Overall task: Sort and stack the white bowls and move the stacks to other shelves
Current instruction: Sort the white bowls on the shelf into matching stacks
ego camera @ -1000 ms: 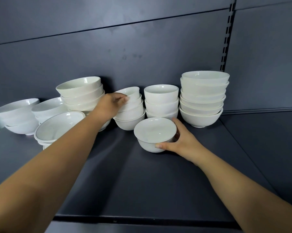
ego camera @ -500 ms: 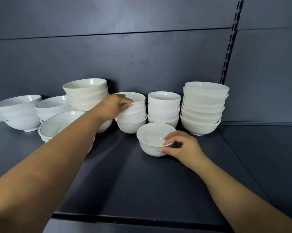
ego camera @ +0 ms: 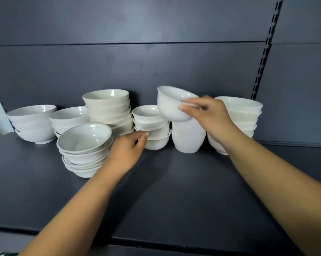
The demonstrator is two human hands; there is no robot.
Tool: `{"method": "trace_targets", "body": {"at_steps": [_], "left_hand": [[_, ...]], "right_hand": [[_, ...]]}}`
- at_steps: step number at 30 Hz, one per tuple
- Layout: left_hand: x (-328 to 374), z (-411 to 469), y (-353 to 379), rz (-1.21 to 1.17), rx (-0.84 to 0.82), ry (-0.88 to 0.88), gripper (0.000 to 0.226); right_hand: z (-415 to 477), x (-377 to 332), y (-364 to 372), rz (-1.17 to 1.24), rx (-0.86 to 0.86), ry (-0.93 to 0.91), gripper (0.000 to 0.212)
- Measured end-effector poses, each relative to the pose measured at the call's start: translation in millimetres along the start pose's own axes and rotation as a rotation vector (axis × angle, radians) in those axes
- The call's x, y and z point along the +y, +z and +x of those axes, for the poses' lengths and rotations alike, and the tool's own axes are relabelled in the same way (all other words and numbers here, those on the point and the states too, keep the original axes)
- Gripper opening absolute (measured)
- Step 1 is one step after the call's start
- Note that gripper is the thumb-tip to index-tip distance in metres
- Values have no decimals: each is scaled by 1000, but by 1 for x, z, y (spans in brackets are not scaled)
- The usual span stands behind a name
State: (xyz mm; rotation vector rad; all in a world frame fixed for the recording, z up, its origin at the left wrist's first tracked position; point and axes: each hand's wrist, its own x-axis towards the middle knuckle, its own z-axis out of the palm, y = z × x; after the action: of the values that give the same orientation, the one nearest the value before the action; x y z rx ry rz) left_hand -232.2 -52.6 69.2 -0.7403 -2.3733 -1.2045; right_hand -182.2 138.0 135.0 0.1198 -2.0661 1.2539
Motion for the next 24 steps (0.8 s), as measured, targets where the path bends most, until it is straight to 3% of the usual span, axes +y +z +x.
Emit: {"method": "trace_targets", "body": {"at_steps": [3, 8, 15, 24], "left_hand": [[-14, -9, 16, 60, -104, -125, 30], [-24, -10, 24, 1, -222, -302, 46], [-39, 0, 31, -85, -372, -329, 70], [-47, 6, 34, -136, -389, -296, 71]], "right_hand": [[27, -11, 25, -148, -90, -59, 20], [55, -3, 61, -162, -104, -16, 19], [63, 17, 84, -263, -137, 15, 21], [57, 39, 102, -508, -138, -11, 23]]}}
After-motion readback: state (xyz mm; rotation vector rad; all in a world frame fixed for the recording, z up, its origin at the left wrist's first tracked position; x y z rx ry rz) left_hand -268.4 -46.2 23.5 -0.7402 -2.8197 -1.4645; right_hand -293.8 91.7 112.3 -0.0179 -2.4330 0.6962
